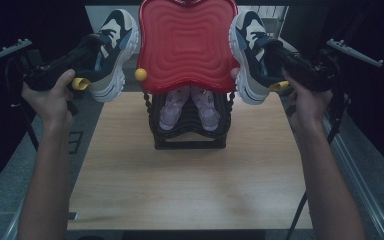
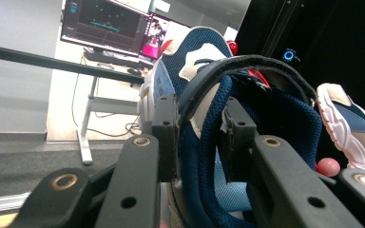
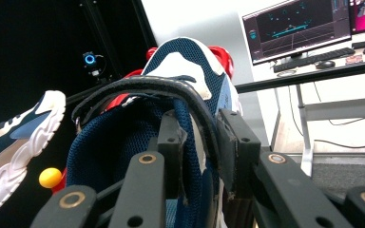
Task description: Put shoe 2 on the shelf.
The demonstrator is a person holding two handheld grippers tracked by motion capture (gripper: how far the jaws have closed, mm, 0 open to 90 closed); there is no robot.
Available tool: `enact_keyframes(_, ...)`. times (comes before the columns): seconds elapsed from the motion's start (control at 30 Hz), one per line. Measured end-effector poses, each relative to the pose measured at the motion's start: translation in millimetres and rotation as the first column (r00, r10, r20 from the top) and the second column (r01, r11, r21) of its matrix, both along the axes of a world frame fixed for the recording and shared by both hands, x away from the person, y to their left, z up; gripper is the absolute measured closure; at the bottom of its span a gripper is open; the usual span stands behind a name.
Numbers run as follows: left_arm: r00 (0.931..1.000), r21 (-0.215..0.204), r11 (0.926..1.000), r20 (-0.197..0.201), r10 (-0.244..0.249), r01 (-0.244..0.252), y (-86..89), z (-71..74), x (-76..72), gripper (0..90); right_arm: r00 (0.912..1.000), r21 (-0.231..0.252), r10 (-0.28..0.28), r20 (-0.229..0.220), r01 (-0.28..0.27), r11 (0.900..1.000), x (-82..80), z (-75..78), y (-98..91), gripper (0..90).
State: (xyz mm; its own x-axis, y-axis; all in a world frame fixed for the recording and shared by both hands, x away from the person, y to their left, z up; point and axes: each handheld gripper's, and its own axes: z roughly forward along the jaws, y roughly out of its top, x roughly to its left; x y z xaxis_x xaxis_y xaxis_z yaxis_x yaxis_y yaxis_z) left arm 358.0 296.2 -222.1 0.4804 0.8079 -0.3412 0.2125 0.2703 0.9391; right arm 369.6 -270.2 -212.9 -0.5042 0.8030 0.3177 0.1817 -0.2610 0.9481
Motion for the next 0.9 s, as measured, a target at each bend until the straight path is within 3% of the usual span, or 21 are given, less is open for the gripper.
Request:
enact_keyframes(0.17,0.9999,-0.016,0.9998,-0.008,-0.007,0.007,-6.3,2.6,6.7,72.2,0.9998,-0.011,0.017,0.010,-0.017,0.9998,2.0,10.8,11.1,72.8)
enact_keyframes(0.47,0.9999,-0.010,0.9998,-0.005,-0.016,0.016,-20.2,11.4,12.6,72.1,0.9993,-0.017,0.037,0.010,-0.037,0.9992,7.8,19.9,24.0,72.8)
enact_keyframes(0.9,0.9989,-0.004,0.9989,-0.001,-0.047,0.047,-47.0,27.6,22.6,71.9,0.9980,-0.025,0.063,0.003,-0.063,0.9977,21.5,25.4,46.8,72.7)
